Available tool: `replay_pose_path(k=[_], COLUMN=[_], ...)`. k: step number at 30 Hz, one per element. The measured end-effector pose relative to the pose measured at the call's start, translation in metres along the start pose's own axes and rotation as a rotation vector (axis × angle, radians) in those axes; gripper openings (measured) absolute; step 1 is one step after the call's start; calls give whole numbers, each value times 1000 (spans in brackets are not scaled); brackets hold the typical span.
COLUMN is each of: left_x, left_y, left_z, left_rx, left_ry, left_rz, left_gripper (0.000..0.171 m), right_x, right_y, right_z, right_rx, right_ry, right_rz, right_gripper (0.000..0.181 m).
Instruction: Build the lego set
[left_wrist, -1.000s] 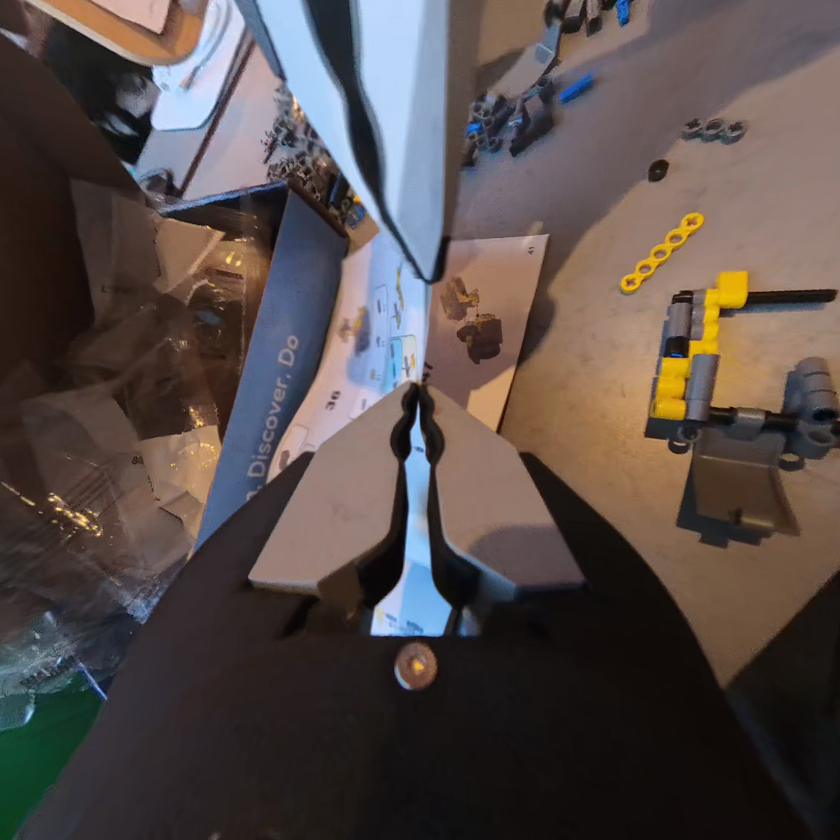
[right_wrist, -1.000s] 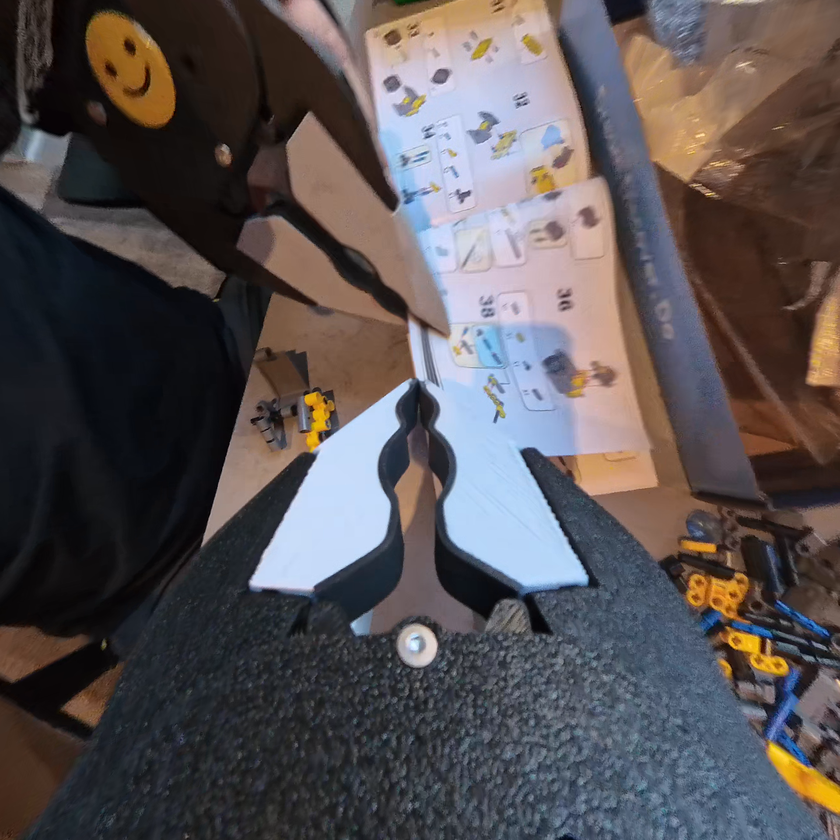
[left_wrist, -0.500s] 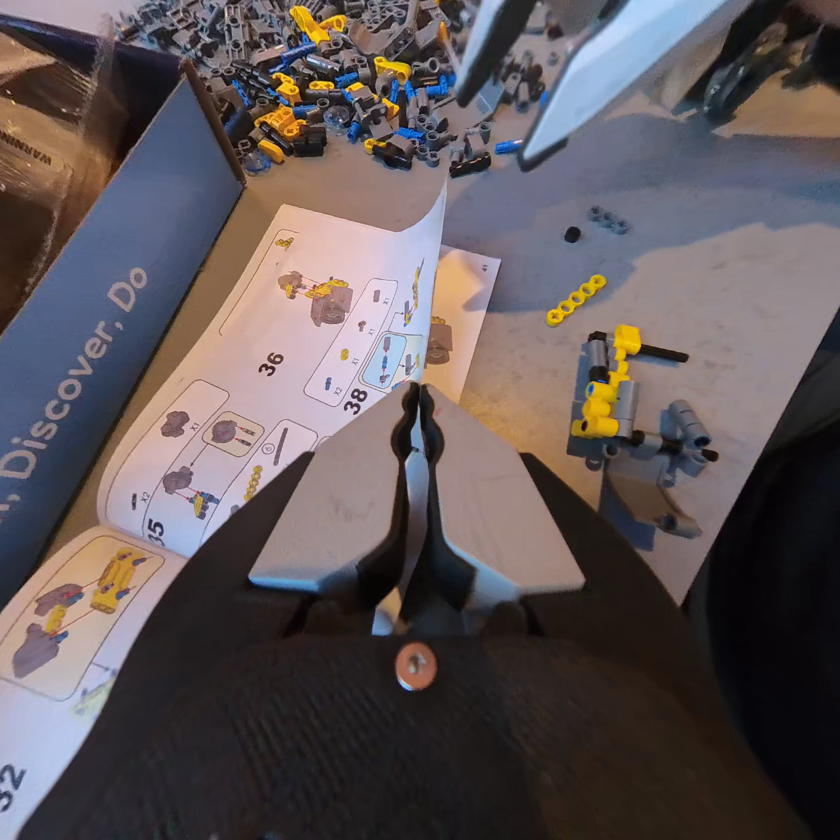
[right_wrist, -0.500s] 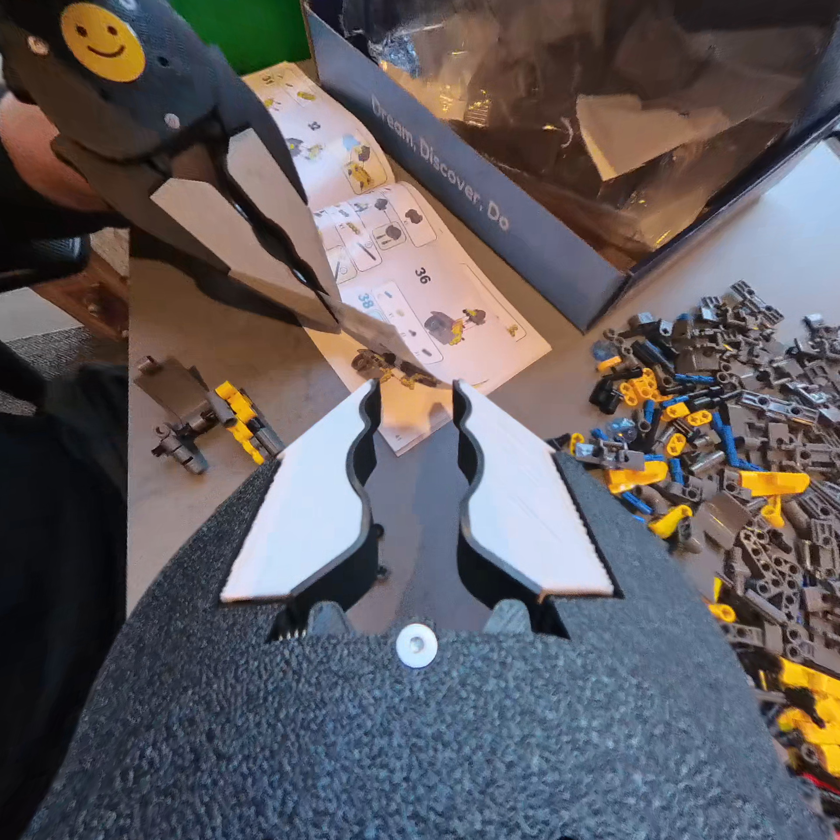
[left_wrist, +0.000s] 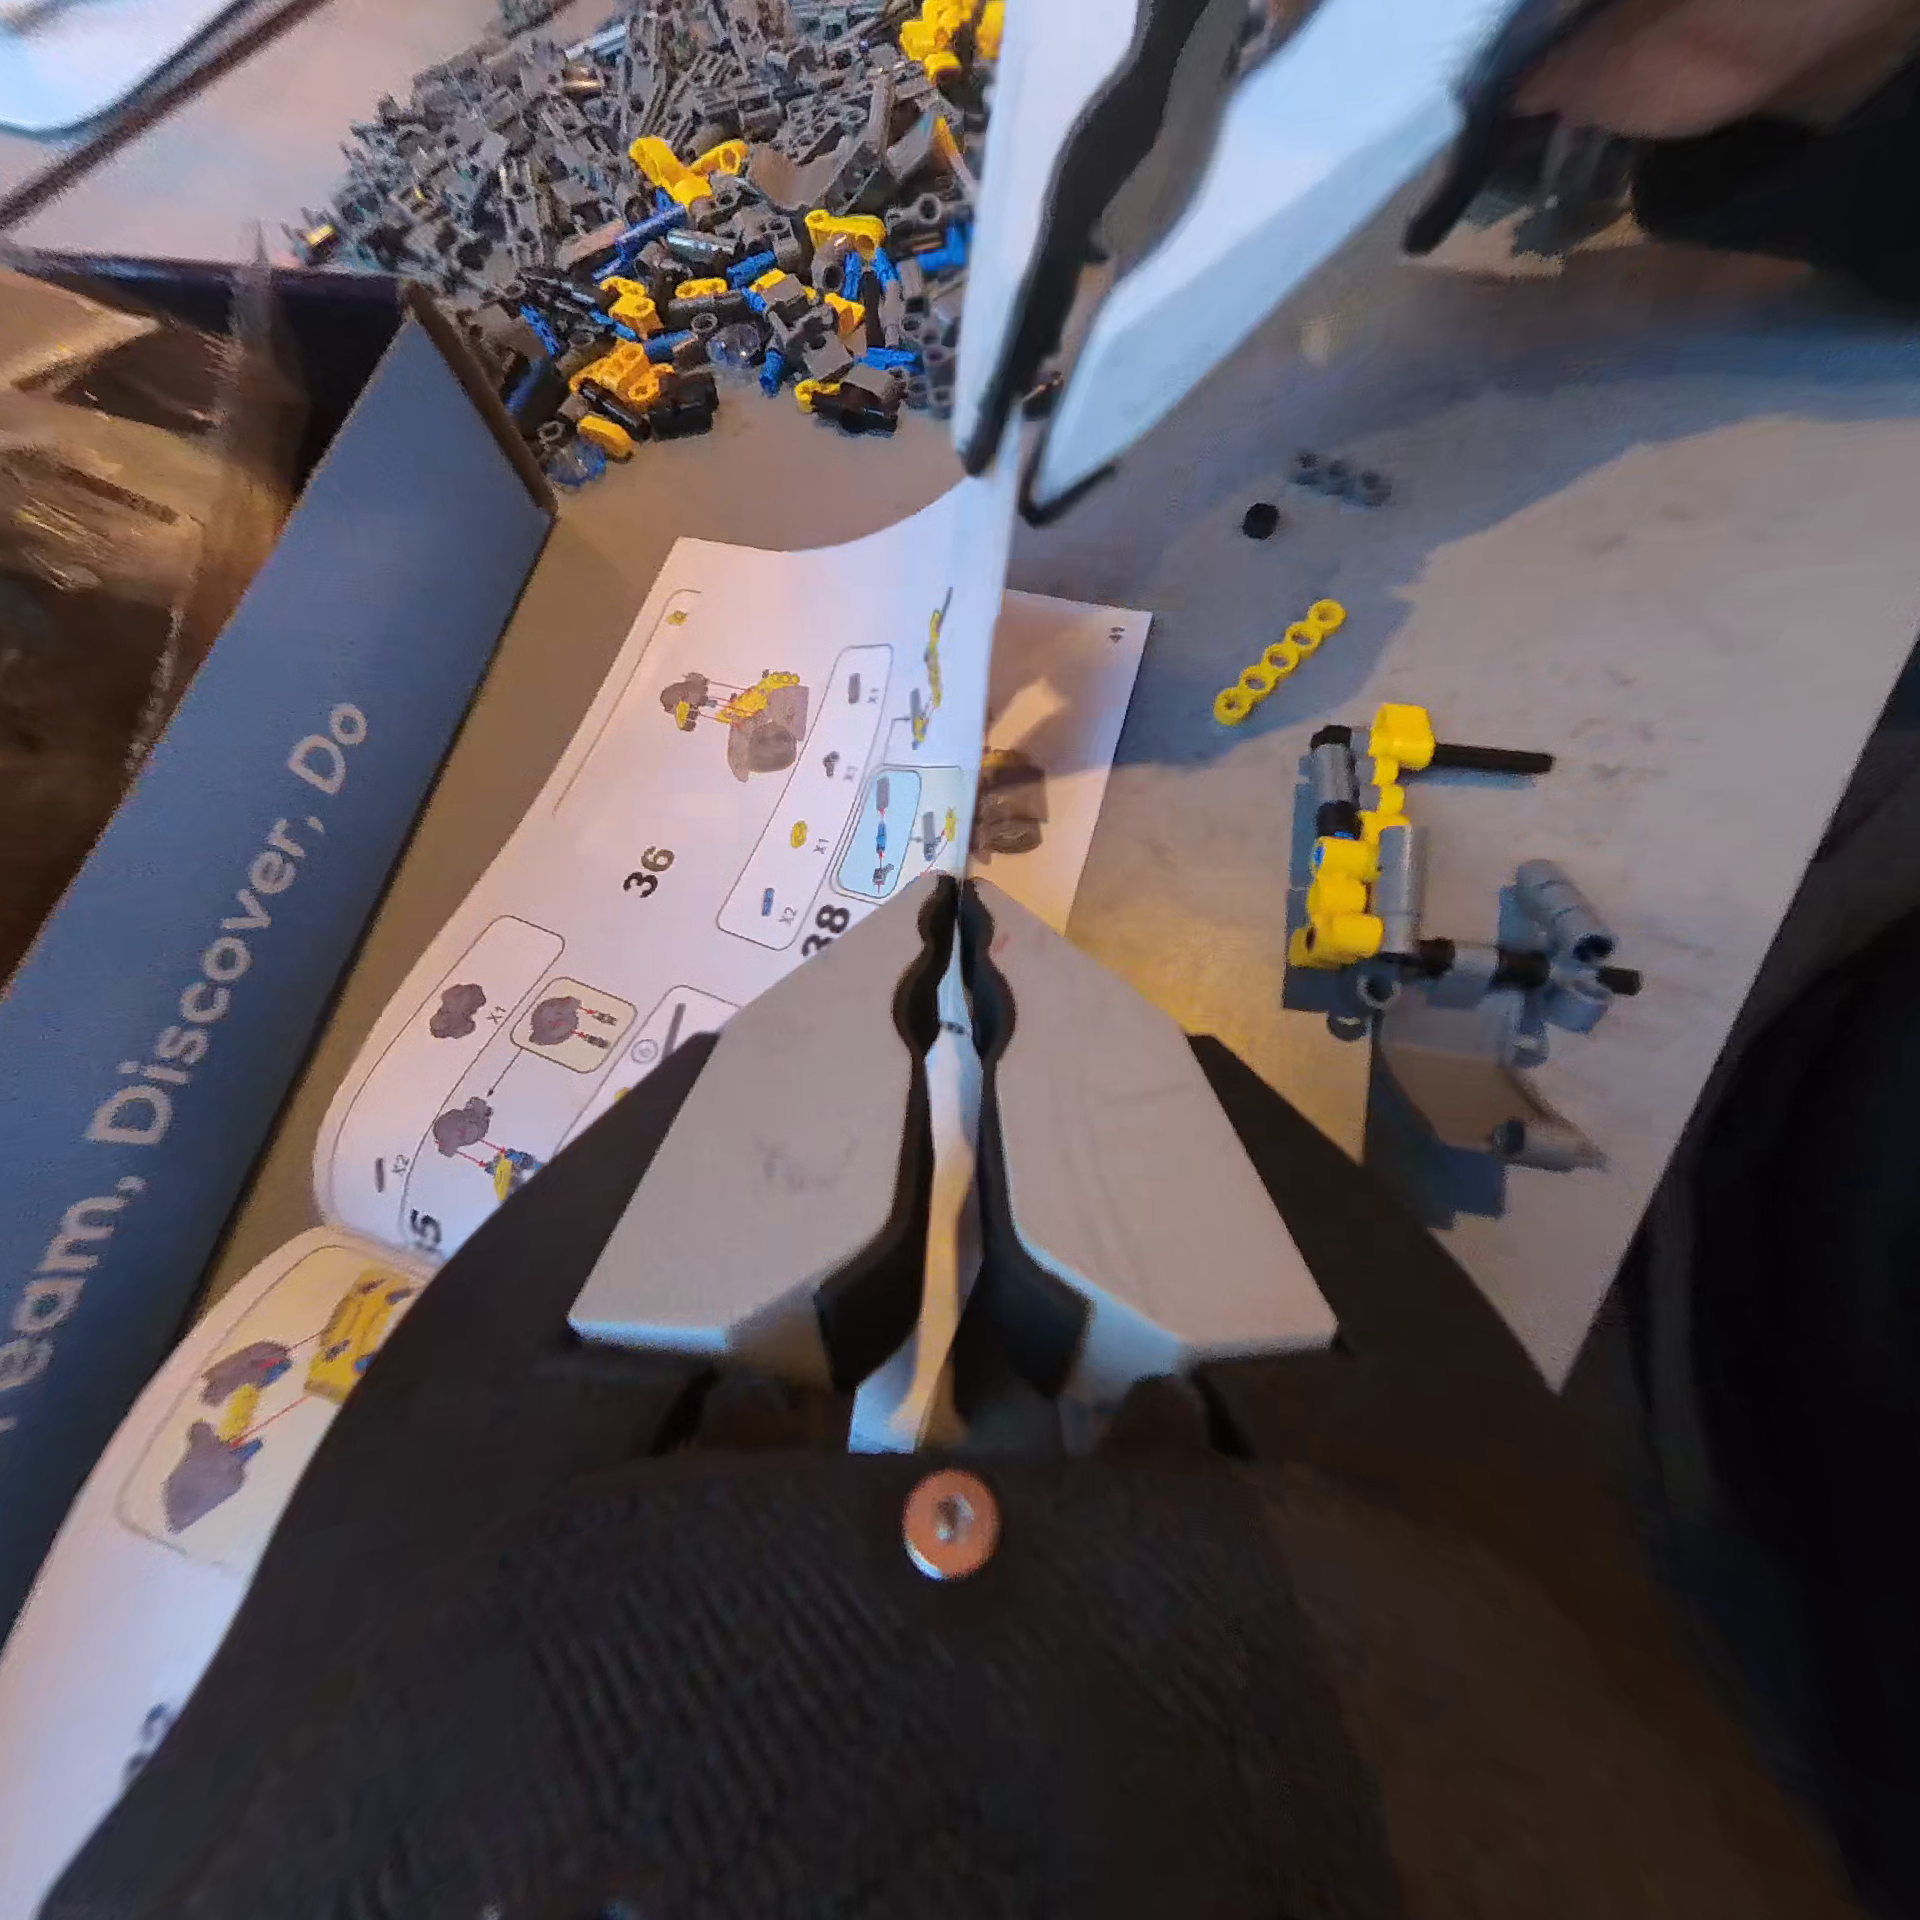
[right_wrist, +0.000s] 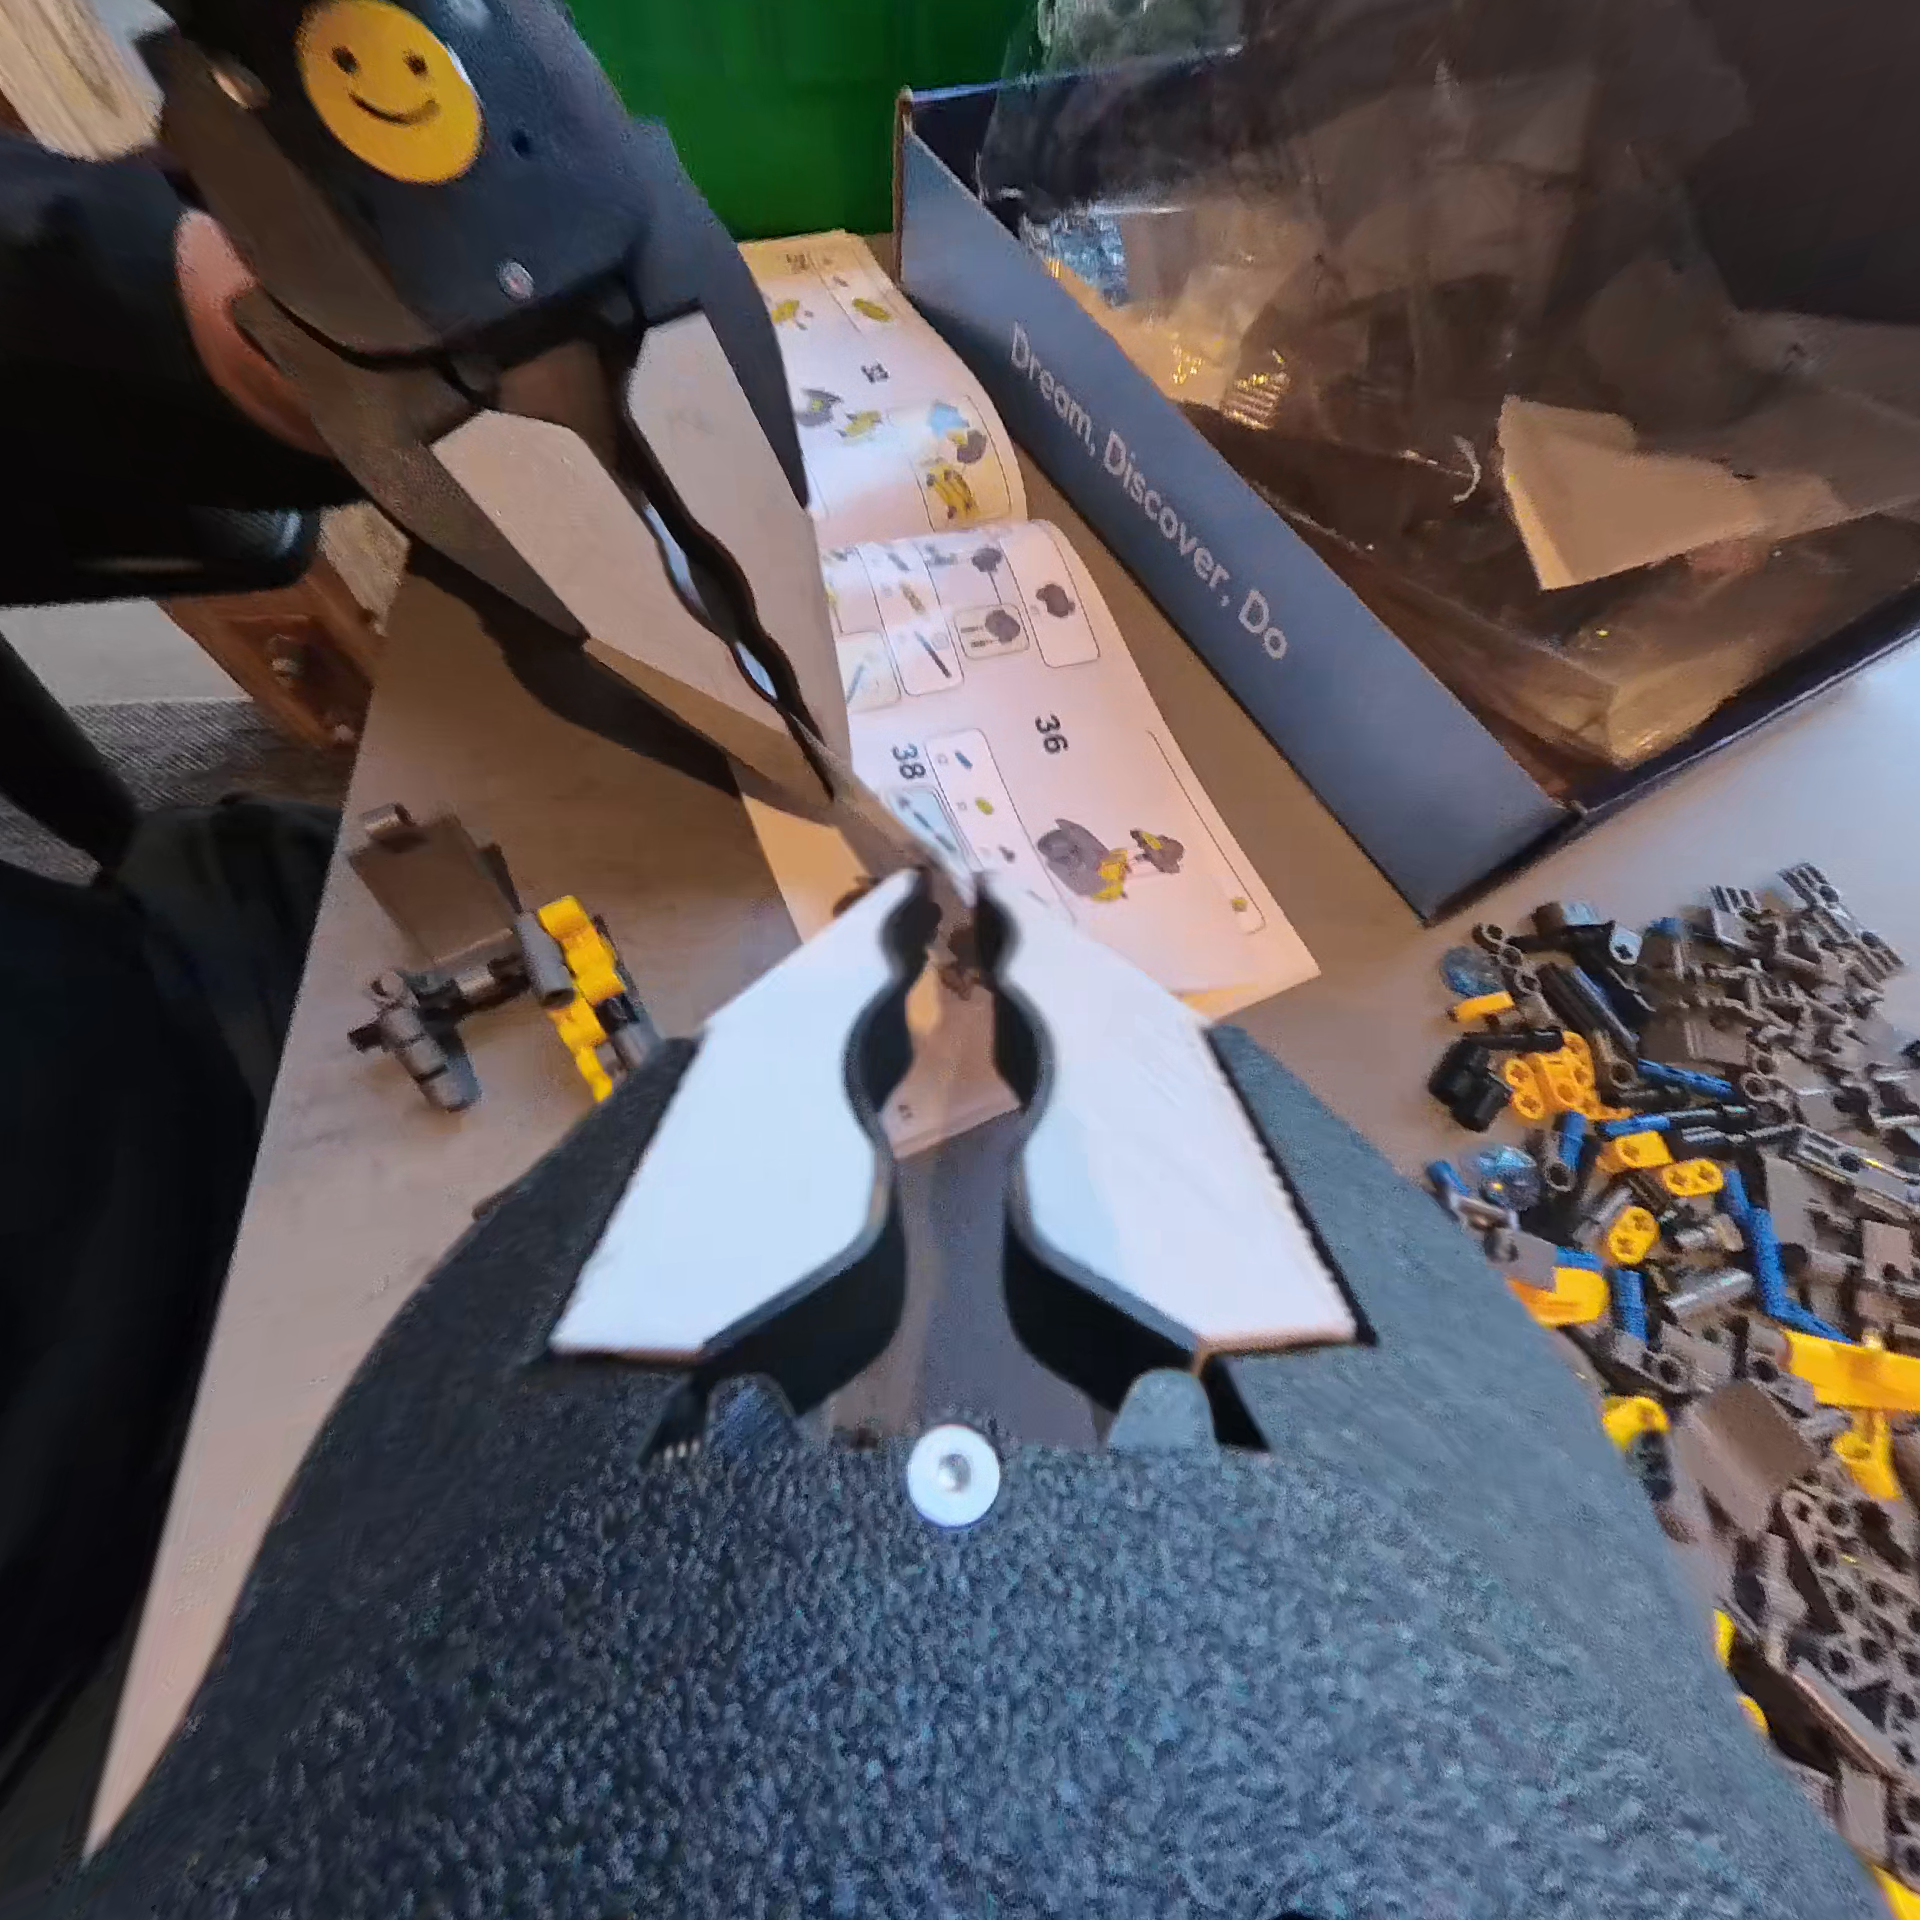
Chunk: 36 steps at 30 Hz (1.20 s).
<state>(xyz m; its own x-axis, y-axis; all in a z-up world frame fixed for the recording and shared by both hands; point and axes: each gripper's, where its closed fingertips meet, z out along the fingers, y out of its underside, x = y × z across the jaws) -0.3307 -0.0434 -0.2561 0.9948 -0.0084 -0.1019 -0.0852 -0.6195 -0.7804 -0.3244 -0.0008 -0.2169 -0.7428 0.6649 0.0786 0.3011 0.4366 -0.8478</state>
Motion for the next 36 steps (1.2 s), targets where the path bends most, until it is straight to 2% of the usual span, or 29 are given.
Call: replay_pose_path(k=[4,6,8,10,11,12,14,16,18,20,22,25,27,29,33,36], left_x=[-2,-2,-3,-7,-11,-18,-33,-43,-55,-70,-82,-90,-85,-76,-50,-32], left_y=[0,-3,-10,-20,-24,-29,-35,-41,-38,-21,6,63,97,119,119,102], left_z=[-2,-2,-4,-9,-14,-20,-37,-62,-93,-129,-163,-197,-212,-226,-228,-206], left_rx=[-8,-30,-29,-15,-6,7,19,98,176,216,210,120,53,2,60,114], left_ry=[-89,-119,-165,-218,-262,-320,-434,-510,-573,-670,-772,-882,-921,-960,-891,-772], left_rz=[78,98,131,159,174,191,182,124,6,-115,-210,-332,-398,-418,-438,-404], left_gripper=[2,30,38,26,3,0,0,0,0,0,7,13,22,29,29,29], right_x=[-1,-5,-10,-15,-16,-16,-15,-12,-20,-21,-18,-19,-22,-23,-38,-48], right_y=[-2,-9,-22,-37,-44,-50,-63,-73,-73,-62,-44,-26,-24,-30,-60,-59], right_z=[-1,-1,-2,-5,-6,-8,-15,-27,-34,-30,-20,1,18,37,92,146], right_rx=[-2,18,49,85,94,103,138,190,208,175,96,-10,-59,-106,-176,-345], right_ry=[43,39,24,16,23,34,57,71,8,3,30,19,-27,-58,-182,-233], right_rz=[-91,-107,-117,-142,-157,-163,-140,-93,-50,-32,-42,-23,-2,-4,-11,-15], right_gripper=[0,0,0,0,0,0,5,28,24,24,24,23,21,22,14,0])
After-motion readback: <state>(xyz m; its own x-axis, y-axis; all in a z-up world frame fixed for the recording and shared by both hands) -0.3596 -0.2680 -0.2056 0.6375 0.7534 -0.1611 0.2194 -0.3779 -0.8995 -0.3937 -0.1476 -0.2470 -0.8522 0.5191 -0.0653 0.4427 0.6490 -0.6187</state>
